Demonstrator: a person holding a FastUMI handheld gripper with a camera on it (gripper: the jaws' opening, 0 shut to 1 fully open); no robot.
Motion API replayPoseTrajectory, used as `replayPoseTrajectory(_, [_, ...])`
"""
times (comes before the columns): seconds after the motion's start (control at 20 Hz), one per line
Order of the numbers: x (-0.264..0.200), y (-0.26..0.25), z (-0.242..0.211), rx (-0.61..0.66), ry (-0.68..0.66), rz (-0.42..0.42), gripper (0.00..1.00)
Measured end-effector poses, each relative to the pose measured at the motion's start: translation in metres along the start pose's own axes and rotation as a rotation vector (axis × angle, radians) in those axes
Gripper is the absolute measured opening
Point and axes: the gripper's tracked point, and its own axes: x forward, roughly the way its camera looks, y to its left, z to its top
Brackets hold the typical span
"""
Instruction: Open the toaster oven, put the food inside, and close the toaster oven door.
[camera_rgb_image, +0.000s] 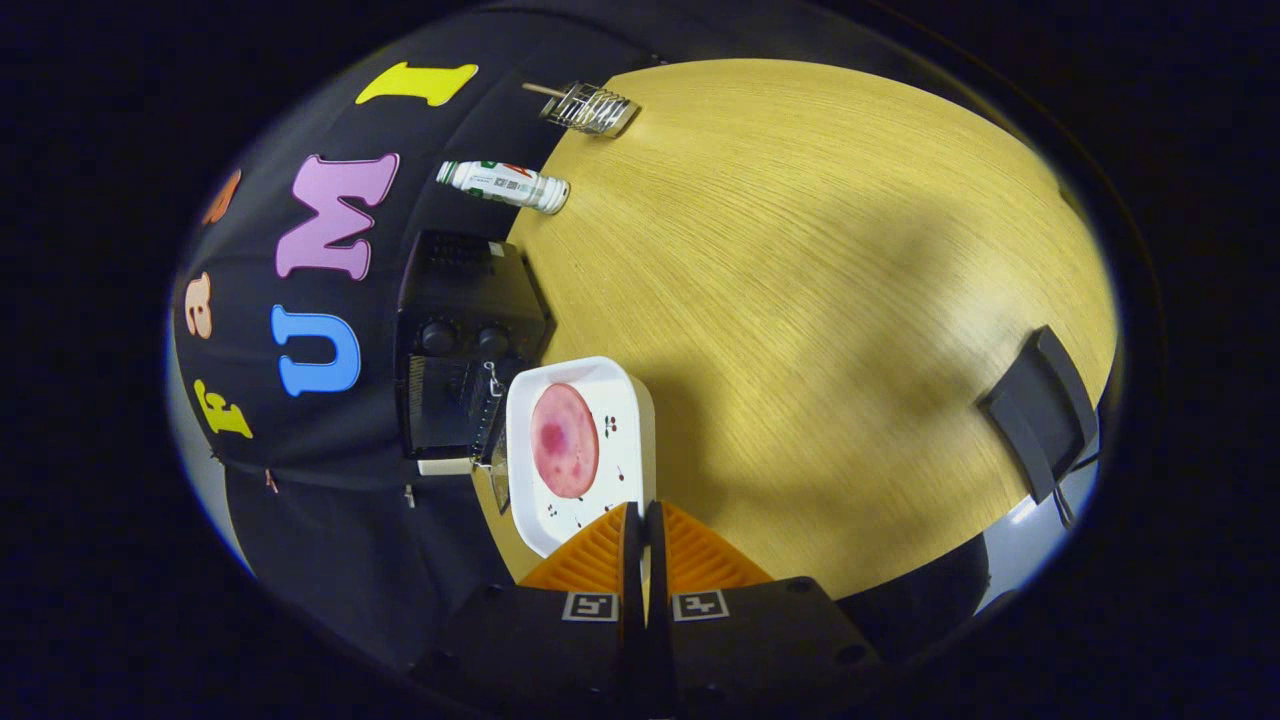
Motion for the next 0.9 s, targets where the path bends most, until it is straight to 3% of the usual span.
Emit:
replayPoseTrajectory(0.3, [0.009, 0.054, -0.014, -0.012, -0.068, 0.074, 0.05])
replayPoseTrajectory(0.9, [0.116, 0.148, -0.053, -0.082, -0.058, 0.094, 0.05])
